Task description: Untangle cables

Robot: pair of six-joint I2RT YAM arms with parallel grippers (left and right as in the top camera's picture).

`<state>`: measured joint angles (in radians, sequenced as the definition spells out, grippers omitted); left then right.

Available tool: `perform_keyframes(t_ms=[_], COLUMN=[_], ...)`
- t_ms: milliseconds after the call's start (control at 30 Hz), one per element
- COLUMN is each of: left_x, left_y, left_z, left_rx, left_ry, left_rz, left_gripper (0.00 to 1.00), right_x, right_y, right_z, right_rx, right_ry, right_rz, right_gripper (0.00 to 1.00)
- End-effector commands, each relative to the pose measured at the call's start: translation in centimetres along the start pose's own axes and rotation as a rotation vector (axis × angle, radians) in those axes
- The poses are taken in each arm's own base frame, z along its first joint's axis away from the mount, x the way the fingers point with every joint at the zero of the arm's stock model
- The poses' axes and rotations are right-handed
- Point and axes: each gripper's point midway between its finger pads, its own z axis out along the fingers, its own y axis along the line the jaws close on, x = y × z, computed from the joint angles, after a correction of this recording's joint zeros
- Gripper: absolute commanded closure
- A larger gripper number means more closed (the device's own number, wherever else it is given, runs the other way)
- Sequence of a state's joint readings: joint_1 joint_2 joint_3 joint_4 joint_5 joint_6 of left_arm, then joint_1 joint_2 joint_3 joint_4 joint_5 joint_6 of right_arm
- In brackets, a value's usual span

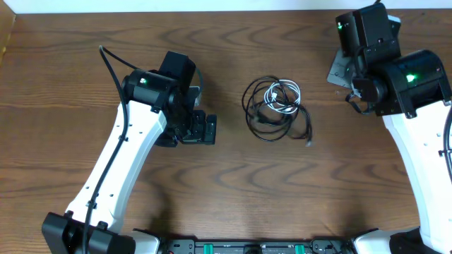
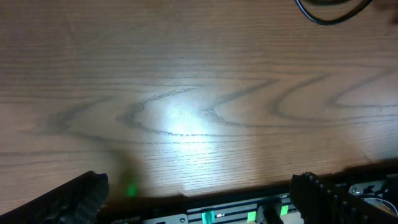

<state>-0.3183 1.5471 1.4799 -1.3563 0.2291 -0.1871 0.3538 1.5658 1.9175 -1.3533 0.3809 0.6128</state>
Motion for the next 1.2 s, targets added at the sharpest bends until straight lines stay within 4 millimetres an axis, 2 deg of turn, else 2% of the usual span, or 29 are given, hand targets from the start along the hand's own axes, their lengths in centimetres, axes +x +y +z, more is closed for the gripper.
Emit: perform_keyframes(t_ms=[0, 133, 233, 333, 400, 500, 767, 967, 1033, 1167], left_x=[-0.1, -0.1, -0.1, -0.1, -0.1, -0.1, -0.1, -0.1, -0.1, -0.1], left_y=[0.1, 0.1, 0.1, 0.1, 0.1, 0.1, 0.1, 0.1, 0.1, 0.1], left_z=[-0.2, -0.2, -0.2, -0.2, -0.2, -0.2, -0.2, -0.2, -0.2, -0.2], left_rx=[-0.012, -0.012, -0.012, -0.012, -0.012, -0.012, -0.012, -0.012, -0.012, -0.012], left_ry=[-0.007, -0.007, -0.007, -0.007, -0.007, -0.007, -0.007, -0.007, -0.007, -0.007], left_rz=[-0.005, -0.005, -0.005, -0.005, -0.005, -0.005, -0.005, -0.005, -0.005, -0.005], left_gripper=[0.02, 0.02, 0.02, 0.02, 0.02, 0.02, 0.02, 0.02, 0.02, 0.02], right_x=[0.4, 1.7, 4.4, 7.2, 8.8, 11.9, 18.8, 22.2, 22.9, 22.8], right_y=[0.6, 1.4, 4.1, 6.0, 6.5, 7.5, 8.3, 9.3, 9.6, 9.8], right_z=[-0.8, -0.2, 0.8, 2.6, 4.6, 8.0, 14.9, 17.7, 18.4, 18.8], right_rx=[-0.059, -0.095, -0.226, -0.285, -0.265, -0.271, -0.219, -0.228, -0.222, -0.222], right_ry=[0.019, 0.083, 0.201, 0.296, 0.34, 0.425, 0.601, 0.695, 0.703, 0.69], right_rz=[-0.011, -0.039, -0.14, -0.215, -0.234, -0.247, -0.325, -0.41, -0.422, -0.425], right_gripper=[0.64, 0.53, 0.46, 0.33, 0.27, 0.24, 0.22, 0.43, 0.56, 0.99])
